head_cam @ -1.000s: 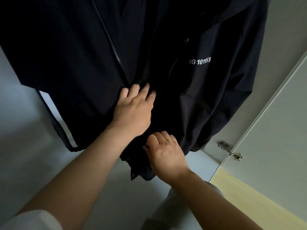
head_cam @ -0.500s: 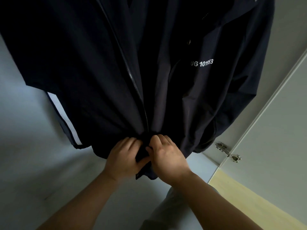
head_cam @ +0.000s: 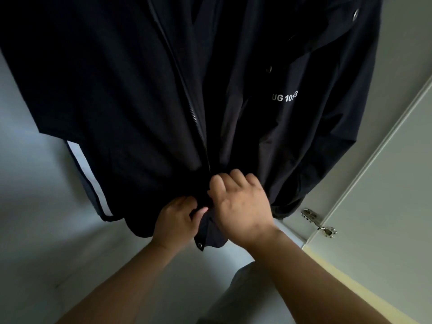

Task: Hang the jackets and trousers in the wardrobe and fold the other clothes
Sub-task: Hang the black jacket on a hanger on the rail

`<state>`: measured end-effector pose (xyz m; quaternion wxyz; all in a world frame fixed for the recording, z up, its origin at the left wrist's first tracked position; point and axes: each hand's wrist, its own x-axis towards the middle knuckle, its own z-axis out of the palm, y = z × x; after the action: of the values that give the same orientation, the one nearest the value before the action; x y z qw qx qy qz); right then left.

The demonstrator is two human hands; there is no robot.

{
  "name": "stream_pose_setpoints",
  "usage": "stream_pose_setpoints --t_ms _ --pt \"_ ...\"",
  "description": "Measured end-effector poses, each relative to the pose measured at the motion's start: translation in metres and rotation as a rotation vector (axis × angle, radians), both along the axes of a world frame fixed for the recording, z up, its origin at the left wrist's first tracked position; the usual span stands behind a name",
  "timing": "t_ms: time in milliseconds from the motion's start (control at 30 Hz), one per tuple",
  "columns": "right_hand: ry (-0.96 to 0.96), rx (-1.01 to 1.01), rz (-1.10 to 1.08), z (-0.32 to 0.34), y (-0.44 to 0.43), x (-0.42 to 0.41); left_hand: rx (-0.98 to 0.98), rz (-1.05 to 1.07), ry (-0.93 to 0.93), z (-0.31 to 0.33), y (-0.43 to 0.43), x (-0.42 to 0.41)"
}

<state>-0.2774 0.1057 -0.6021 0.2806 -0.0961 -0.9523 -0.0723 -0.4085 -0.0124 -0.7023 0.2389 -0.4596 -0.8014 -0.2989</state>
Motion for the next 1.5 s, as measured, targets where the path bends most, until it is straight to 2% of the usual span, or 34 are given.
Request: stream_pose_setpoints --t_ms 133,267,433,600,833,967,1133,1233,1367,1500 --pt "0.141 0.004 -0.027 0.011 0.002 -0.001 -0.056 0.071 -0.032 0.013 0.004 -0.003" --pt "0.173 -0.039 0.009 0.011 0.0 -0.001 0.032 -0.008 -0.039 0.037 0.009 -0.001" --pt "0.158 -0.07 0.029 0.015 0.003 -0.002 0.076 -0.106 0.104 0.064 0.018 0.001" --pt "0.104 0.021 0.063 0.028 0.004 0.001 0.082 -0.139 0.095 0.053 0.017 -0.001" --pt "0.178 0.133 0.073 0.068 0.006 0.002 0.058 -0.065 0.094 0.057 0.014 -0.013" --pt "0.24 0.03 0.039 0.068 0.005 0.003 0.013 -0.077 0.115 0.082 0.015 -0.012" --pt "0.266 -0.046 0.058 0.064 0.006 0.001 0.092 -0.089 0.207 0.114 0.031 -0.009" --pt "0.274 0.007 0.033 0.067 0.007 0.003 0.119 -0.122 0.295 0.11 0.034 -0.009" --pt "0.314 0.093 0.023 0.08 0.009 0.005 0.176 -0.092 0.301 0.1 0.033 -0.012" --pt "0.411 0.056 -0.012 0.088 0.004 0.005 0.194 -0.067 0.325 0.089 0.032 -0.024"
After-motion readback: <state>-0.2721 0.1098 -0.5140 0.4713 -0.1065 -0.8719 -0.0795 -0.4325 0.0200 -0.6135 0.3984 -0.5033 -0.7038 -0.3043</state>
